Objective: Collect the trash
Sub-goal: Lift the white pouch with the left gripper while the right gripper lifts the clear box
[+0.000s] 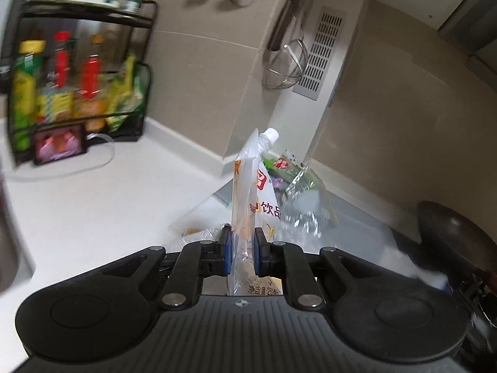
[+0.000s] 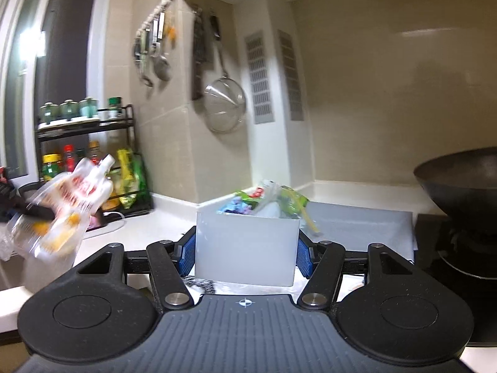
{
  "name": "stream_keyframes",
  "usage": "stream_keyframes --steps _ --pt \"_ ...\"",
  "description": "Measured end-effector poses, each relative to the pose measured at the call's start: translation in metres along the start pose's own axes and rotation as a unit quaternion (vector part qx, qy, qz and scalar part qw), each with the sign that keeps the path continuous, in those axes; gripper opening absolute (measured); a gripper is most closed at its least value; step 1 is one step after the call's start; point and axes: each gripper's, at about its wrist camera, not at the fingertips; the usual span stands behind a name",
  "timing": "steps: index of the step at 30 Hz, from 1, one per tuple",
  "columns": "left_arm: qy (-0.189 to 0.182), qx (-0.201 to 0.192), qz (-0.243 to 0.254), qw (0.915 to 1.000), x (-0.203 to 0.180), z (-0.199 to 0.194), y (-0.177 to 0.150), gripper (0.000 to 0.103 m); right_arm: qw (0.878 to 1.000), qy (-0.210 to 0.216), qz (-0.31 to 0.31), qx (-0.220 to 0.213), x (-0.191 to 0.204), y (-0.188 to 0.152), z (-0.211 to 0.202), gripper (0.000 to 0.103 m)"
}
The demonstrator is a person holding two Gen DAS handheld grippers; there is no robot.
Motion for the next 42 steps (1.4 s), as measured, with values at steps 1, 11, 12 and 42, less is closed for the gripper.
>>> stream_keyframes --steps 1,11,12,42 --pt "0.005 -0.001 -0.001 1.0000 -0.002 0.011 0.013 0.014 1.000 -0.004 0.002 0.000 -0.003 -0.001 0.002 0.064" --pt "-0.012 0.031 0.031 0.9990 -0.042 0.134 0.094 0.015 0.999 -0.042 0.020 0.010 -0.039 0.007 0.041 0.064" --pt "-0.008 0.049 0.030 0.9983 -0.042 0.152 0.094 0.015 0.999 -0.045 0.023 0.011 -0.042 0.007 0.043 0.064" --pt "0.037 0.153 -0.019 0.9873 -0.013 0.196 0.029 0.099 0.997 -0.042 0.065 0.030 -0.079 -0.018 0.056 0.064"
Point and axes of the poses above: each gripper's, at about its wrist camera, not at the fingertips, and z roughly the way its jaws point, x to its left, y to its top, and after that the axes turned 14 degrees about x, right-handed
